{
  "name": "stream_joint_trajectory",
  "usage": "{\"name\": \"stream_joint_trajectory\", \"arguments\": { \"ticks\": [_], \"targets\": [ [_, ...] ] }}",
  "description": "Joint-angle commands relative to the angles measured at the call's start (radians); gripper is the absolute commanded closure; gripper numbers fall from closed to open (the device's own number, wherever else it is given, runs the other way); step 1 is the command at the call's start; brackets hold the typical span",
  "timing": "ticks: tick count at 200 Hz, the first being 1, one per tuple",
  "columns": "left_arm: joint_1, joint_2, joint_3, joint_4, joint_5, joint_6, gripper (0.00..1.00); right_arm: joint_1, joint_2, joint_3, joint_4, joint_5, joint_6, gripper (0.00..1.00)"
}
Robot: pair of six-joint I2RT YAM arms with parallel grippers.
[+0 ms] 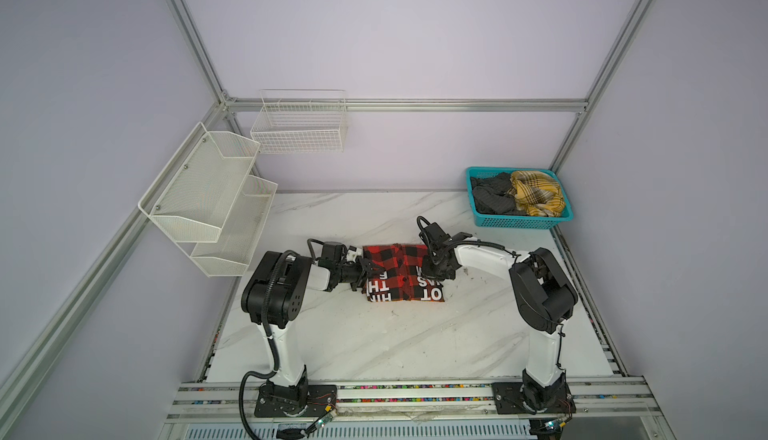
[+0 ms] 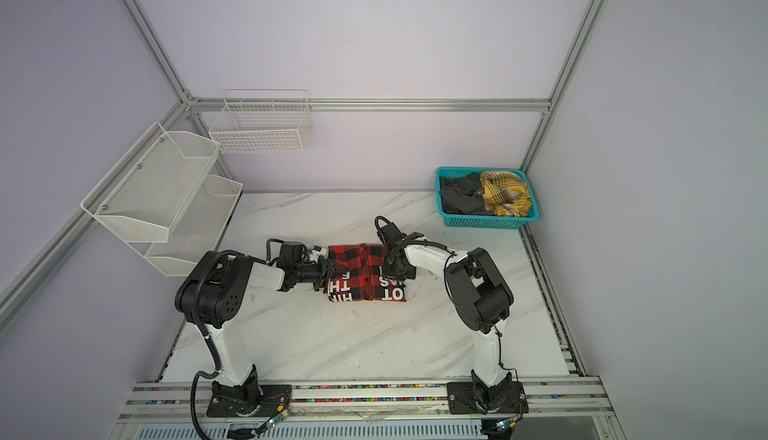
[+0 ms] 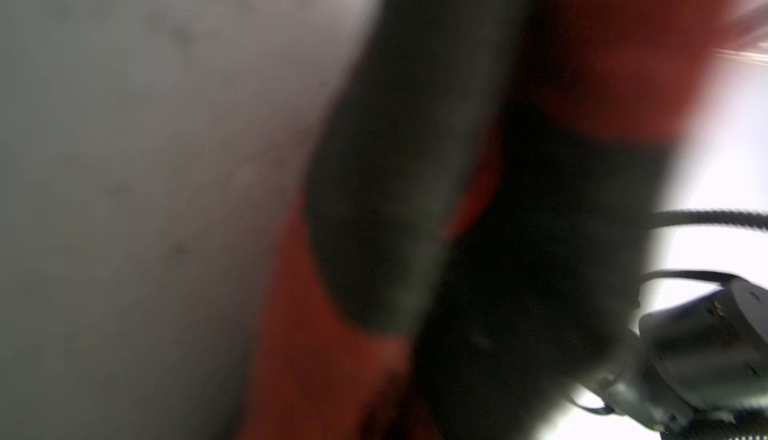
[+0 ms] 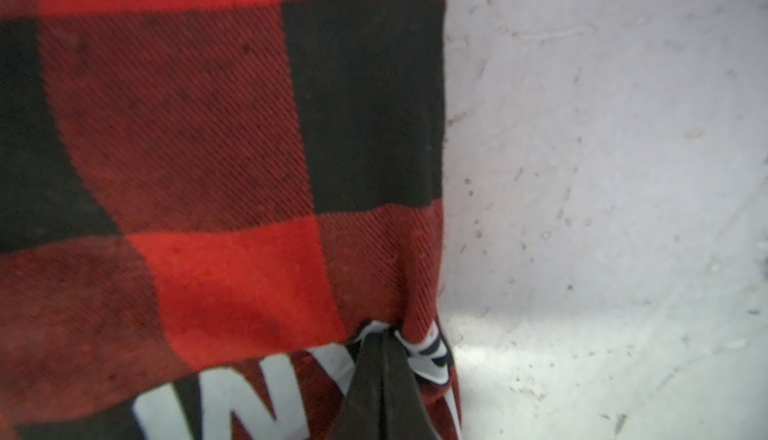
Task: Fold and stack the long sleeve shirts
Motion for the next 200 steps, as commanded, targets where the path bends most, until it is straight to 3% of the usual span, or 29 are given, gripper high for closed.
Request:
{"name": "stream_joint_trajectory", "arguments": {
  "ticks": [1, 20, 57, 113, 132, 153, 200],
  "targets": [
    [-0.021, 0.013, 0.001, -0.068, -0.041, -0.051, 0.73, 0.000, 0.011, -0.016, 0.002, -0.011, 0.015, 0.94],
    [-0.022, -0.001, 0.026, -0.084, -0.030, -0.050, 0.84, -0.001, -0.004, 0.008, -0.015, -0.017, 0.011, 0.94],
    [0.012, -0.065, 0.136, -0.364, -0.089, 0.117, 1.00, -0.003, -0.043, 0.094, -0.083, 0.014, 0.036, 0.94],
    [0.129, -0.217, 0.387, -0.918, -0.276, 0.443, 1.00, -0.019, -0.097, 0.182, -0.140, 0.023, 0.032, 0.94],
    [0.158, -0.252, 0.506, -1.141, -0.425, 0.560, 1.00, -0.030, -0.123, 0.187, -0.135, 0.013, 0.032, 0.94],
    [0.163, -0.287, 0.672, -1.361, -0.672, 0.668, 1.00, -0.041, -0.153, 0.174, -0.124, 0.002, 0.022, 0.94],
    [0.124, -0.275, 1.040, -1.715, -1.245, 0.740, 1.00, -0.108, -0.228, 0.098, -0.068, -0.051, -0.007, 0.94]
  ]
}}
